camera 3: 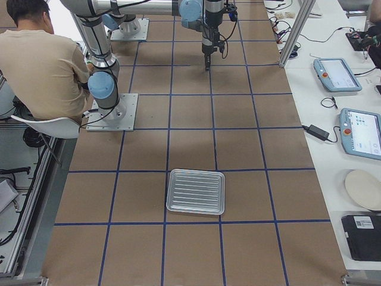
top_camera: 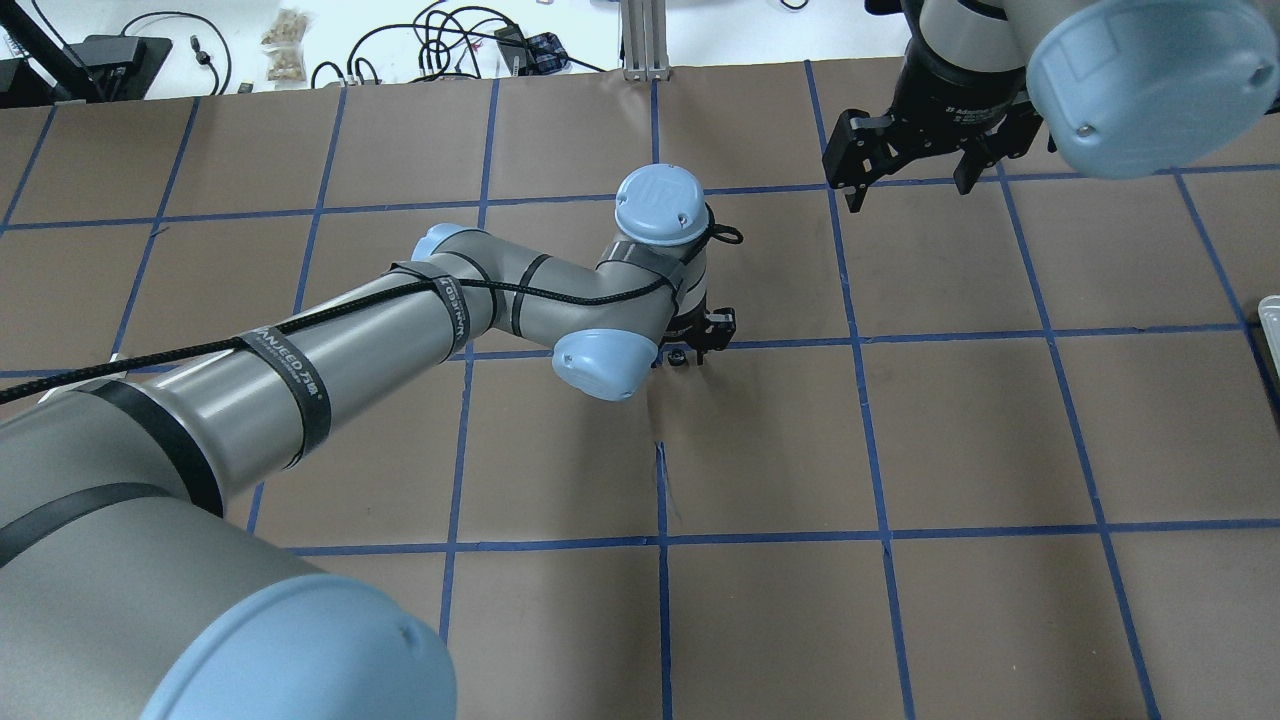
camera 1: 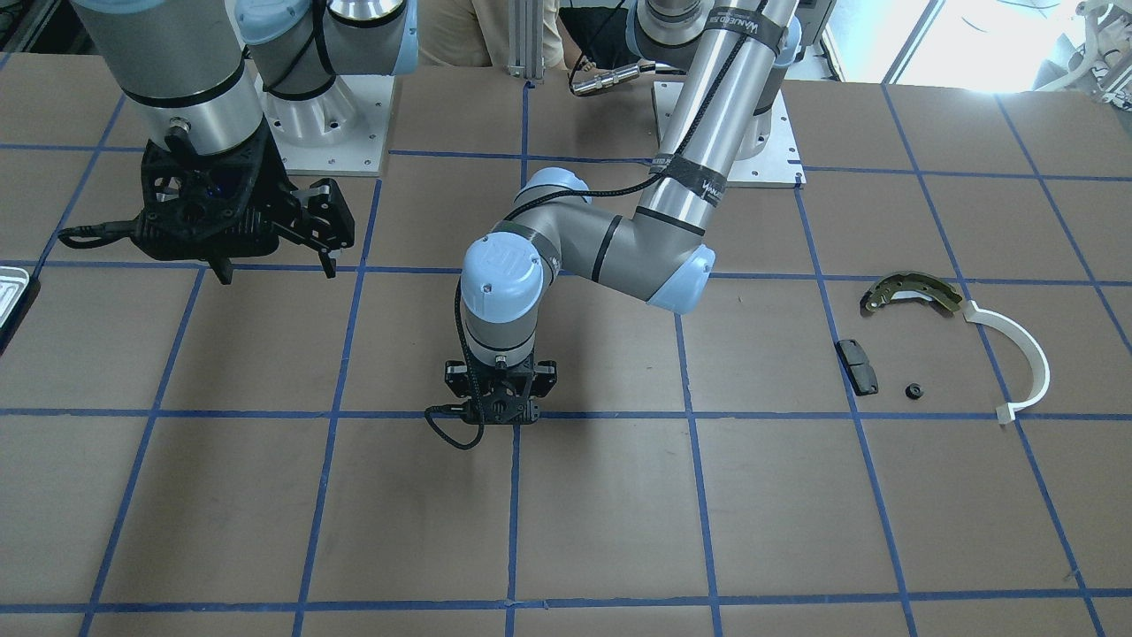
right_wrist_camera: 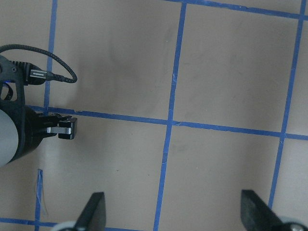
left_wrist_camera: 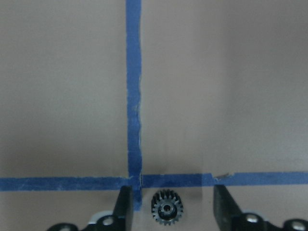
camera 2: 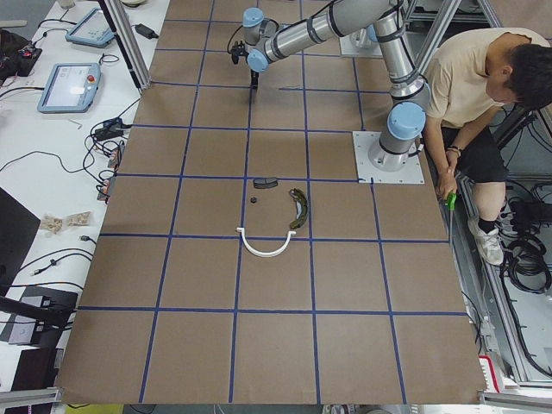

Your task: Place bearing gear from tray to pile

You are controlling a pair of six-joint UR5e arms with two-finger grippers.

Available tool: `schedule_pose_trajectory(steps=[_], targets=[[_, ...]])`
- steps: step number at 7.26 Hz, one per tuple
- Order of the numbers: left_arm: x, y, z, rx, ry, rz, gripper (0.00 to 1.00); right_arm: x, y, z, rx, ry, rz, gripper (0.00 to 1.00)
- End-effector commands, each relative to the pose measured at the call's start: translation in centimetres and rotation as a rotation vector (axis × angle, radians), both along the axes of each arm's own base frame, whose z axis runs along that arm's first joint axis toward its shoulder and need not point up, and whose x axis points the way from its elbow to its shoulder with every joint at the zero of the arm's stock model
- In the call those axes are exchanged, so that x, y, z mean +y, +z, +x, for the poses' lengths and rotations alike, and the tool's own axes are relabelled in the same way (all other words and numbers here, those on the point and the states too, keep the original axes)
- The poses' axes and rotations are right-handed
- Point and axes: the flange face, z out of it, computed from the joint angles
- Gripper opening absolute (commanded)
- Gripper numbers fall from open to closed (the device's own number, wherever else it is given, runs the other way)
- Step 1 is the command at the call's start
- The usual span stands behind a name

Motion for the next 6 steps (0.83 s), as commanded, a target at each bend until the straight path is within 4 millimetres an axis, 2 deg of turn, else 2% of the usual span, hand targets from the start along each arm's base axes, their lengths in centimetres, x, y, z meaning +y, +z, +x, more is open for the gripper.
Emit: schedule_pose_trajectory(steps=[1, 2, 5, 6], targets=[[-0.3, 0.9, 0.0, 0.009, -0.006, -0.014, 0.14, 0.0, -0.1, 0.0, 0.004, 0.02, 0.004, 1.0], [-0.6, 1.0, 0.1, 0.009, -0.003, -0.018, 0.0, 0.1, 0.0, 0.0, 0.006, 0.02, 0.006, 1.0], [-0.4, 0.7, 0.1, 0.007, 0.002, -0.013, 0.0, 0.1, -0.5, 0.0, 0.008, 0.048, 0.008, 1.0], [-0.8, 2.2, 0.3, 0.016, 0.005, -0.029, 0.0, 0.1, -0.4, 0.0, 0.007, 0.051, 0.007, 1.0]])
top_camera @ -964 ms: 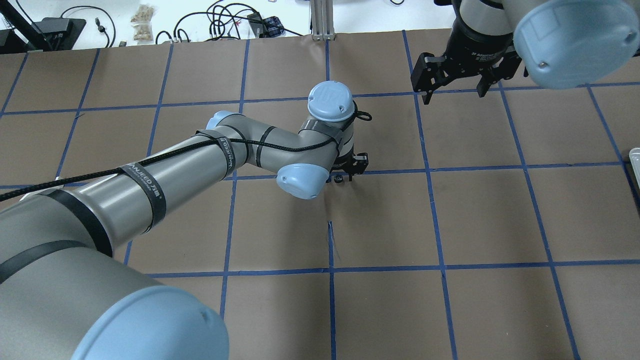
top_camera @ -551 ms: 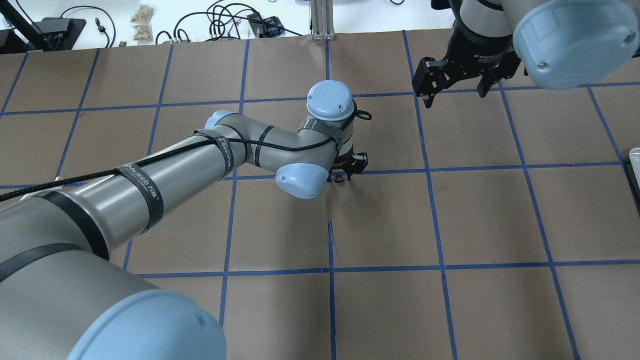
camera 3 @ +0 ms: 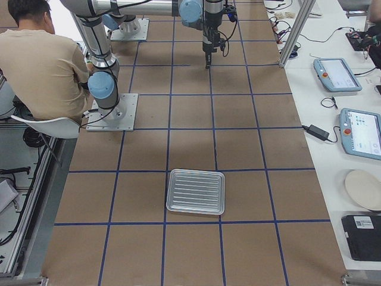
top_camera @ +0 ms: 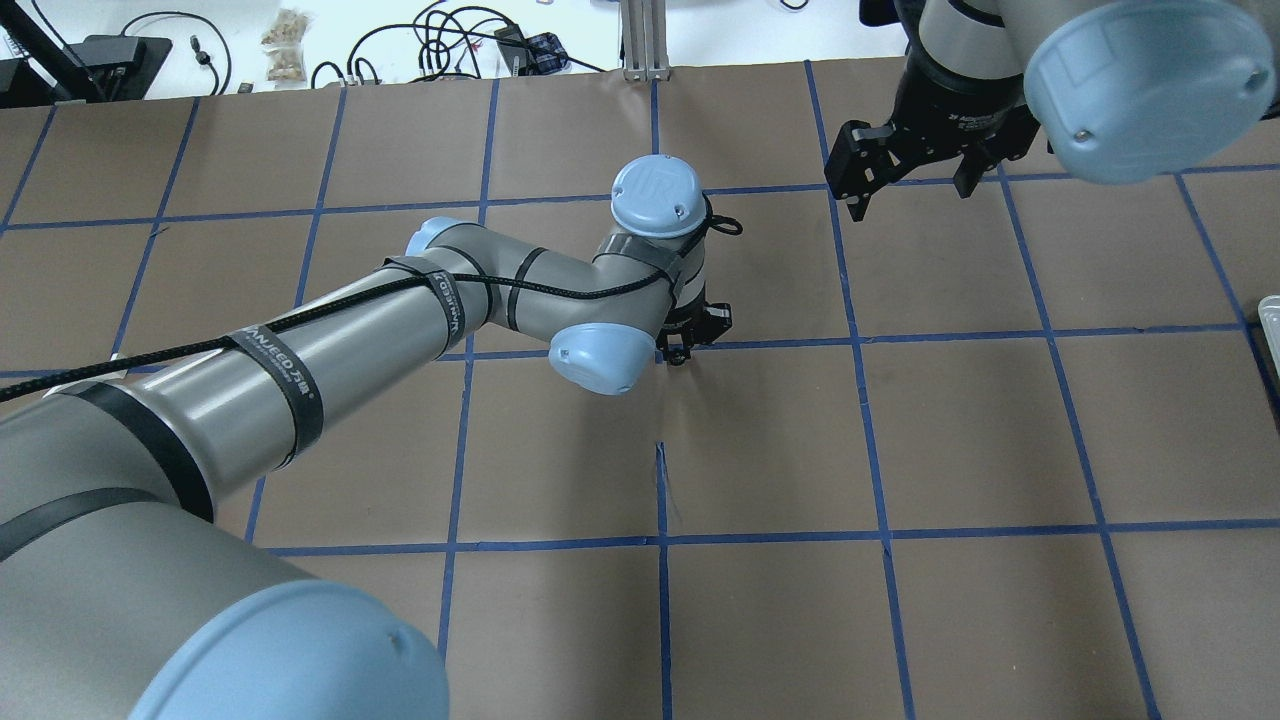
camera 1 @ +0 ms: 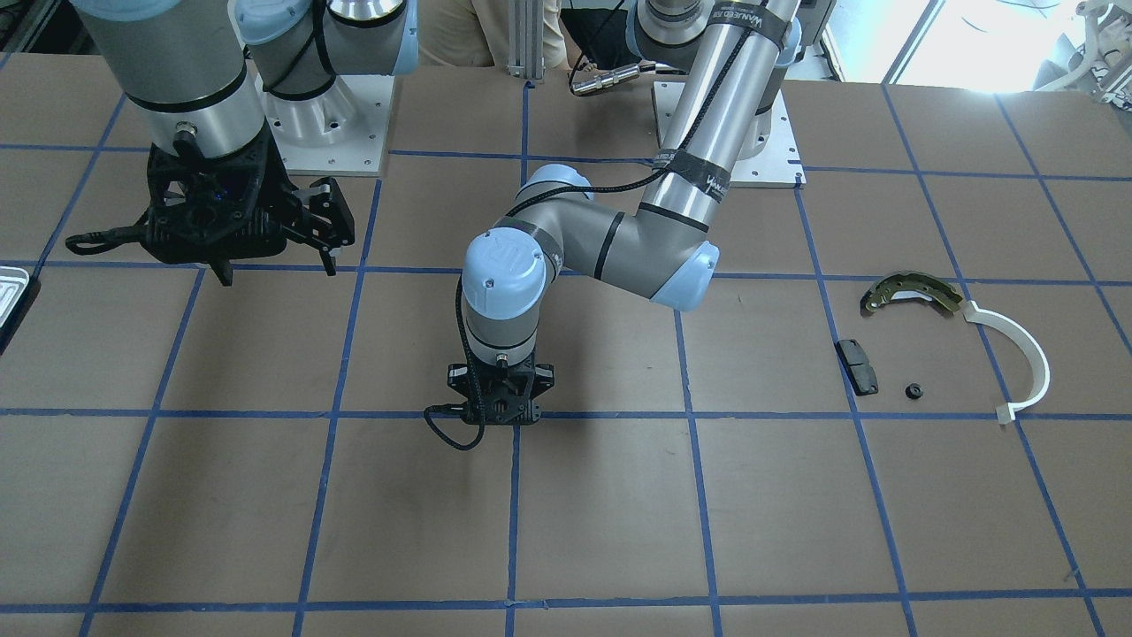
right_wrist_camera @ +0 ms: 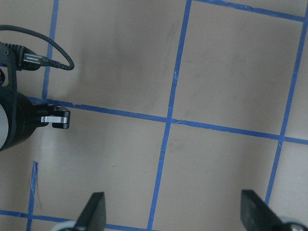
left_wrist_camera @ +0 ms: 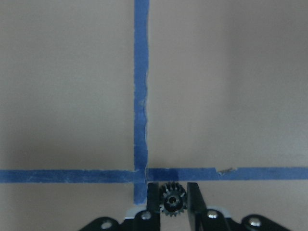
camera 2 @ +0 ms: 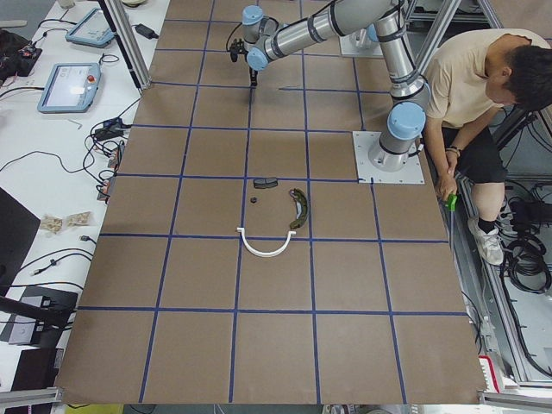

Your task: Place bearing gear from tray to pile

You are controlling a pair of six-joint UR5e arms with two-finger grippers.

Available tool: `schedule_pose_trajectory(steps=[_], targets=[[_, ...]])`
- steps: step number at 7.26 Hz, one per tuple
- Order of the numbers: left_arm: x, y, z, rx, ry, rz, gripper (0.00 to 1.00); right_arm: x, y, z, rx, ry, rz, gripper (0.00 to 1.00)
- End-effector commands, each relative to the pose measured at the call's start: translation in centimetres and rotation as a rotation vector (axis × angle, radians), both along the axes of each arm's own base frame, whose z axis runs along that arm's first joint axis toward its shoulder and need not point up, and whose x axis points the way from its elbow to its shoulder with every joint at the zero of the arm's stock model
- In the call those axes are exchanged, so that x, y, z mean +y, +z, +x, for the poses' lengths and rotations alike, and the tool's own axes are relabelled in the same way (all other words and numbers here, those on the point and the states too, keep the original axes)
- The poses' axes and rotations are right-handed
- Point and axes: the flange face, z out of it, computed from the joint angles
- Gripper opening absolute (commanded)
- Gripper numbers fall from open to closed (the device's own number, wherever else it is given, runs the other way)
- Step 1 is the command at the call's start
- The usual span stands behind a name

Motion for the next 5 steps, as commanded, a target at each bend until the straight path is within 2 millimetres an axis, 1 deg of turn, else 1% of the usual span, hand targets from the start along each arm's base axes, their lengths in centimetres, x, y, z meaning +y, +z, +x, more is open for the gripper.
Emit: schedule_pose_trajectory(steps=[1, 2, 3, 4, 5], targets=[[-1.0, 2.3, 2.1, -0.002, 0.006, 0.004, 0.0, -0.1, -0.2, 0.1, -0.007, 0.004, -0.002, 1.0], [-2.7, 3.8, 6.0, -0.004, -0.007, 0.005, 0.0, -0.1, -0.2, 0.0, -0.002, 0.006, -0.002, 1.0], [-4.0, 5.8, 10.8, -0.019, -0.045, 0.034, 0.0, -0.2, 0.0, -0.1, -0.005, 0.008, -0.006, 1.0], [-4.7, 7.6, 15.9, -0.072, -0.062, 0.054, 0.0, -0.1, 0.0, 0.0, -0.005, 0.01, -0.004, 1.0], [-5.4, 9.4, 20.6, -0.106, -0.067, 0.06, 0.0, 0.0, -0.1, 0.1, -0.013, 0.004, -0.003, 1.0]])
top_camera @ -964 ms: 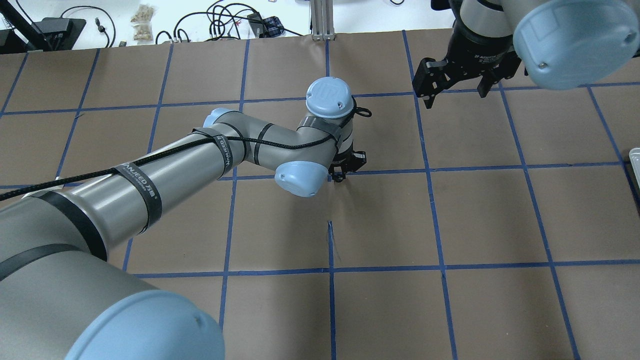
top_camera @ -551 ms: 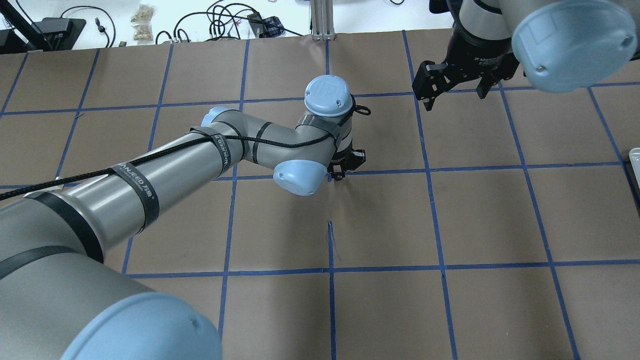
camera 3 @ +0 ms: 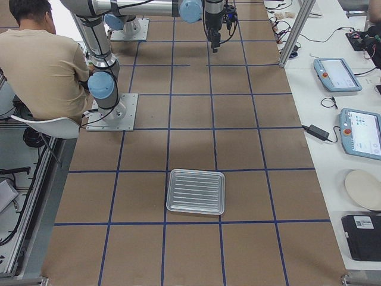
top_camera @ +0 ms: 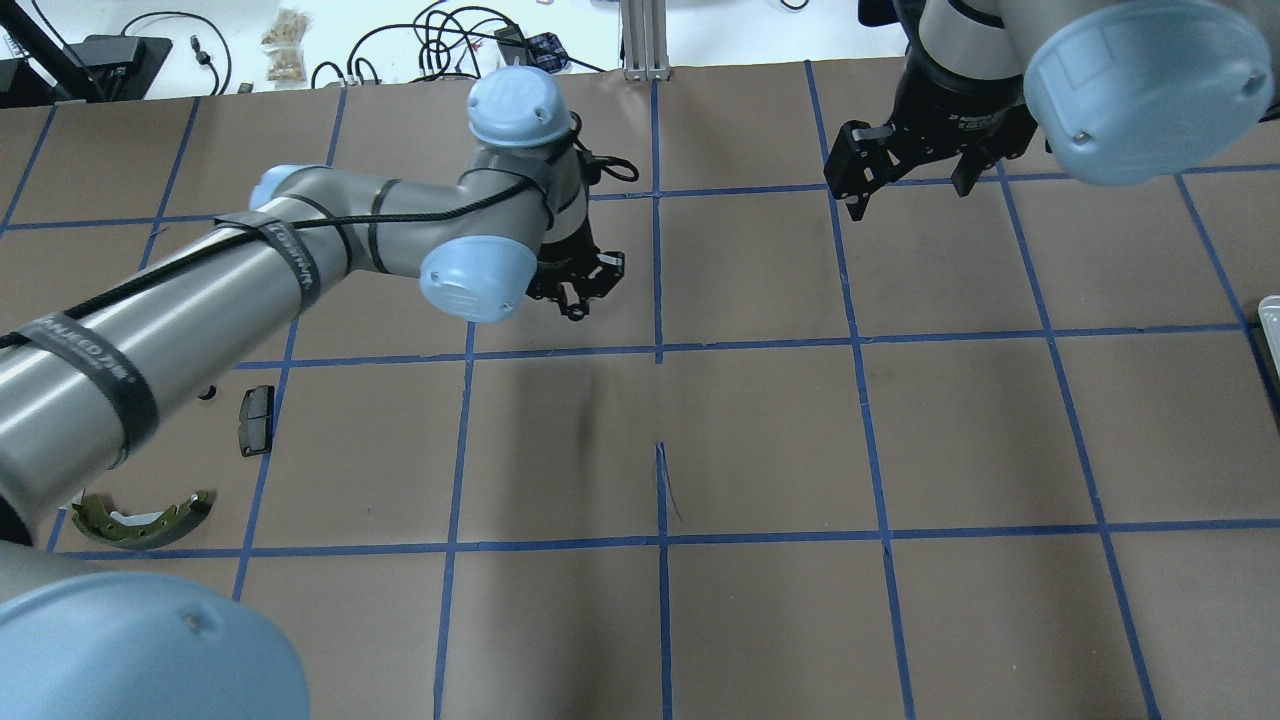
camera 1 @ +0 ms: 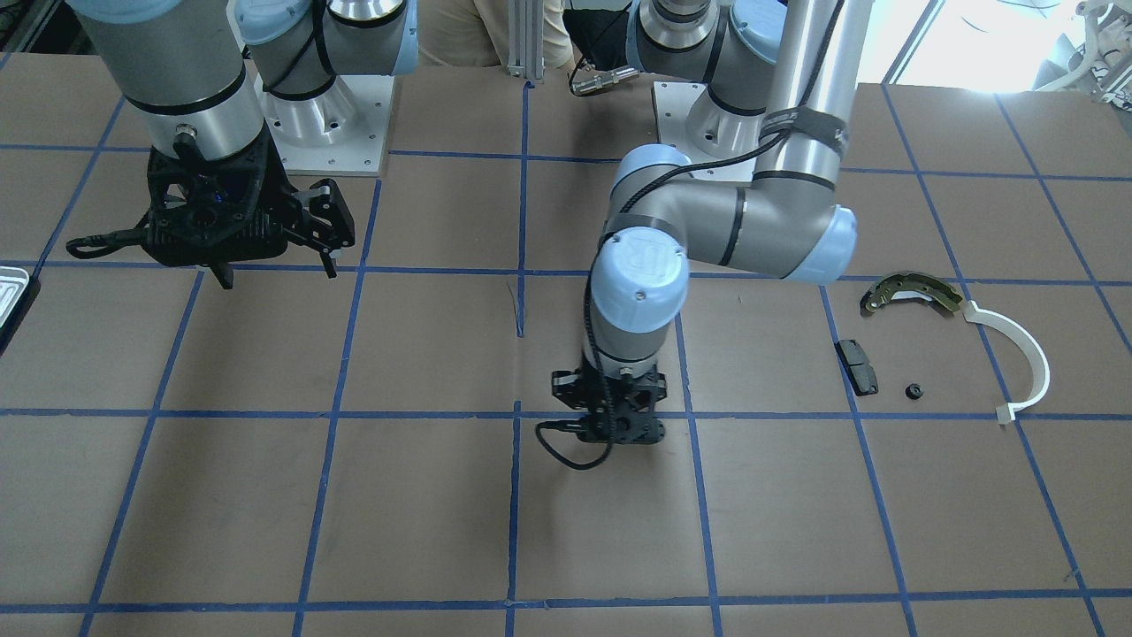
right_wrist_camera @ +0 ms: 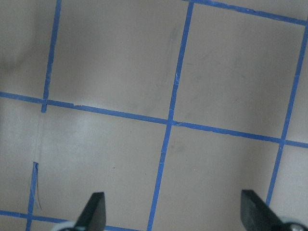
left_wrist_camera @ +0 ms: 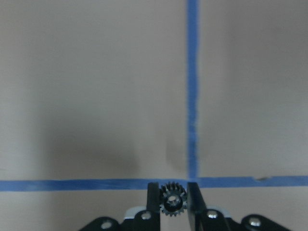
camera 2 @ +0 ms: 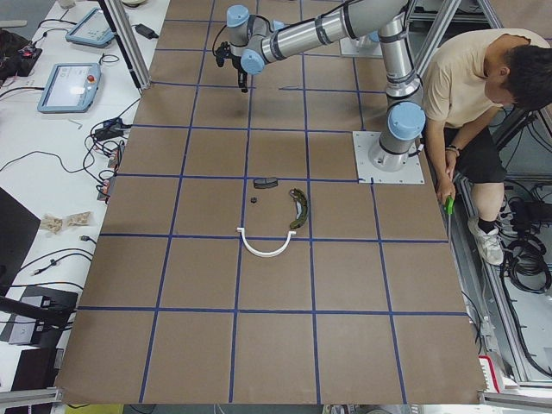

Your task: Place bearing gear from tray to pile

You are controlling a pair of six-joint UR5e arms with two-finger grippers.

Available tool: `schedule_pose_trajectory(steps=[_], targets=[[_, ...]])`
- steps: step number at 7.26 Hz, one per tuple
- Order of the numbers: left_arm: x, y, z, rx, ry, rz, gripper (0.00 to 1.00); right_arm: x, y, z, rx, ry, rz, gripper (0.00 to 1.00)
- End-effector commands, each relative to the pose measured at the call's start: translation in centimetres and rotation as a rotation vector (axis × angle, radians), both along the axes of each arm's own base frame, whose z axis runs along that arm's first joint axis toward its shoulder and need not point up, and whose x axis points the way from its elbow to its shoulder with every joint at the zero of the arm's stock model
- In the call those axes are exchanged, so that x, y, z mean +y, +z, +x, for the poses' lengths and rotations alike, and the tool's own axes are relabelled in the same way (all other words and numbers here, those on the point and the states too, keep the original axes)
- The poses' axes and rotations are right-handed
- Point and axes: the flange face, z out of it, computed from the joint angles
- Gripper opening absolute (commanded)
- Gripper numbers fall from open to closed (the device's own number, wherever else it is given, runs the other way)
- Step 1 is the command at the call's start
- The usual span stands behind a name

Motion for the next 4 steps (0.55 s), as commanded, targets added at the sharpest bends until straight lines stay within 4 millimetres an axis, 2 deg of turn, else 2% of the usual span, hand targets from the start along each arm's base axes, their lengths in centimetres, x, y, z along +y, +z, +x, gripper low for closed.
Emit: schedule_pose_trajectory(steps=[1, 2, 3, 4], targets=[[-1.4, 2.7, 11.1, -0.08, -0.033, 0.039, 0.0, 0.0, 0.0, 0.0, -0.001, 0.004, 0.001, 1.0], [-1.5, 2.9, 15.1, -0.091, -0.06, 0.05, 0.0, -0.1, -0.1, -0.2, 0.002, -0.001, 0.003, 1.0], [-0.9, 1.4, 19.4, -0.079, -0.085, 0.082, 0.0, 0.2, 0.1, 0.0, 0.0, 0.005, -0.002, 1.0], [-0.3, 0.8, 23.6, -0.067, -0.093, 0.1, 0.0, 0.3, 0.4, 0.0, -0.003, 0.01, -0.008, 1.0]])
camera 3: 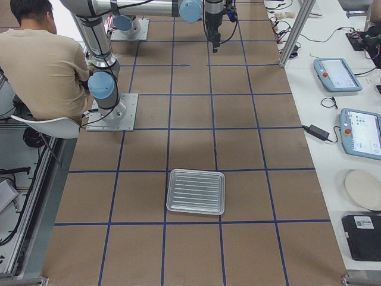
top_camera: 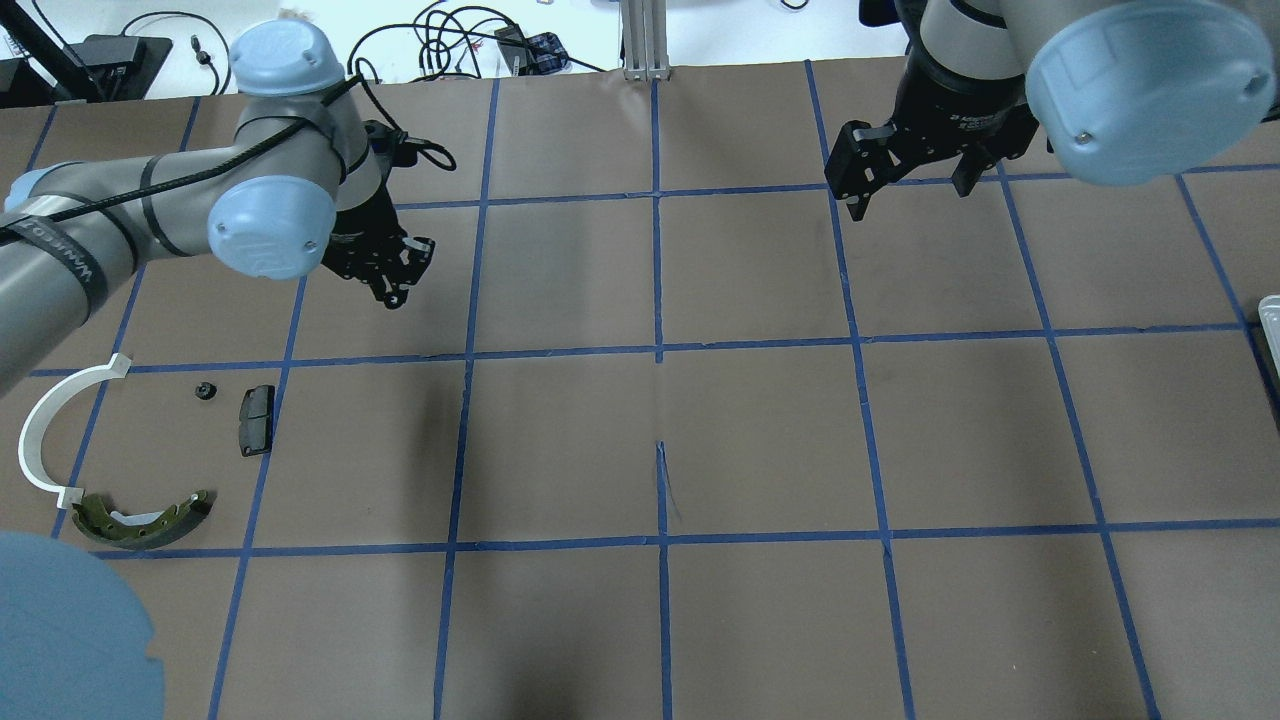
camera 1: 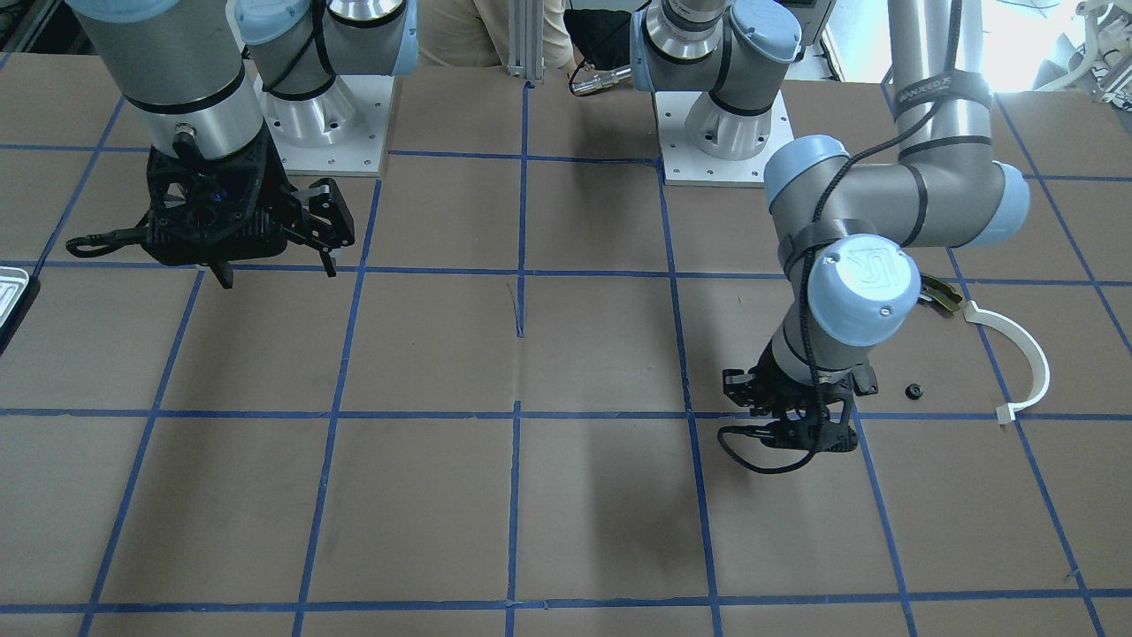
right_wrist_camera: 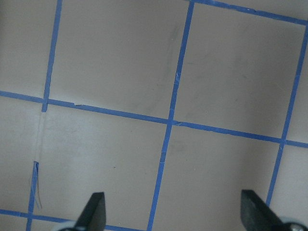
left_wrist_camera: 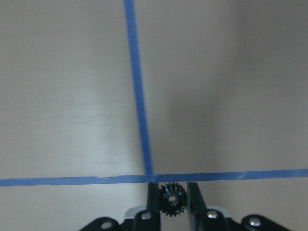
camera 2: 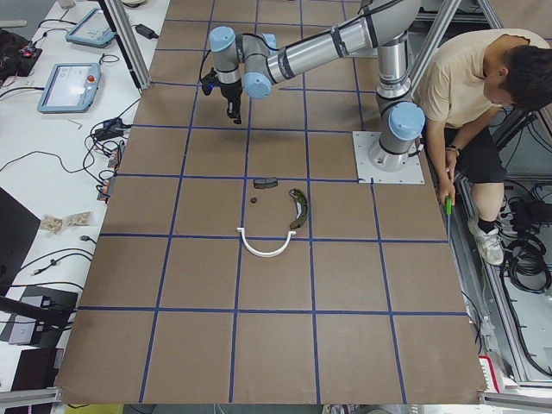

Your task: Place bearing gear from tray to pile

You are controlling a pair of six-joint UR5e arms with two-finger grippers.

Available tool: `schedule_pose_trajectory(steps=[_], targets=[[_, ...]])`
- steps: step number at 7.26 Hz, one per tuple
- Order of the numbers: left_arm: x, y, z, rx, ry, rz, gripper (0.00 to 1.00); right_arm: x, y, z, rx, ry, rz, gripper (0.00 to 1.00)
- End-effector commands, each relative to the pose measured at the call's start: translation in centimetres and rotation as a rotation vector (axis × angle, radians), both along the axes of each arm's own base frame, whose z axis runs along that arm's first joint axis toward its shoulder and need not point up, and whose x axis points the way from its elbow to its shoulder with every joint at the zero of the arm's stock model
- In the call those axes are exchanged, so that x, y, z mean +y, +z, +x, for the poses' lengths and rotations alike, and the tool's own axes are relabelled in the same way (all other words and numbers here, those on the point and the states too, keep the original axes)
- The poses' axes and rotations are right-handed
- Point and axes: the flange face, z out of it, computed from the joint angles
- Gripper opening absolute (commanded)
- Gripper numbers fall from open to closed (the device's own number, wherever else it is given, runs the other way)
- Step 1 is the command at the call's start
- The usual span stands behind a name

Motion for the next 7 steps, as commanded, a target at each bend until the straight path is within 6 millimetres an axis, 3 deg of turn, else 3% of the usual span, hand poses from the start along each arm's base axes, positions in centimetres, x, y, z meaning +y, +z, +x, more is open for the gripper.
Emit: schedule_pose_trajectory(steps=[1, 3, 4, 7], targets=[[0.9, -1.0, 9.3, 0.02, -0.041, 0.033, 0.0, 0.2, 0.2, 0.1, -0.004, 0.007, -0.003, 1.0], [3.7, -3.4, 18.5, 0.072, -0.062, 0.091, 0.0, 0.2, 0.2, 0.2, -0.006, 0.004, -0.004, 1.0], [5.3, -4.6, 21.4, 0.087, -0.066, 0.084, 0.0, 0.2, 0.2, 0.1, -0.004, 0.004, -0.003, 1.0], [7.1, -5.4, 25.4, 0.082, -0.076, 0.053, 0.0, 0.3, 0.4, 0.2, -0.006, 0.006, -0.009, 1.0]])
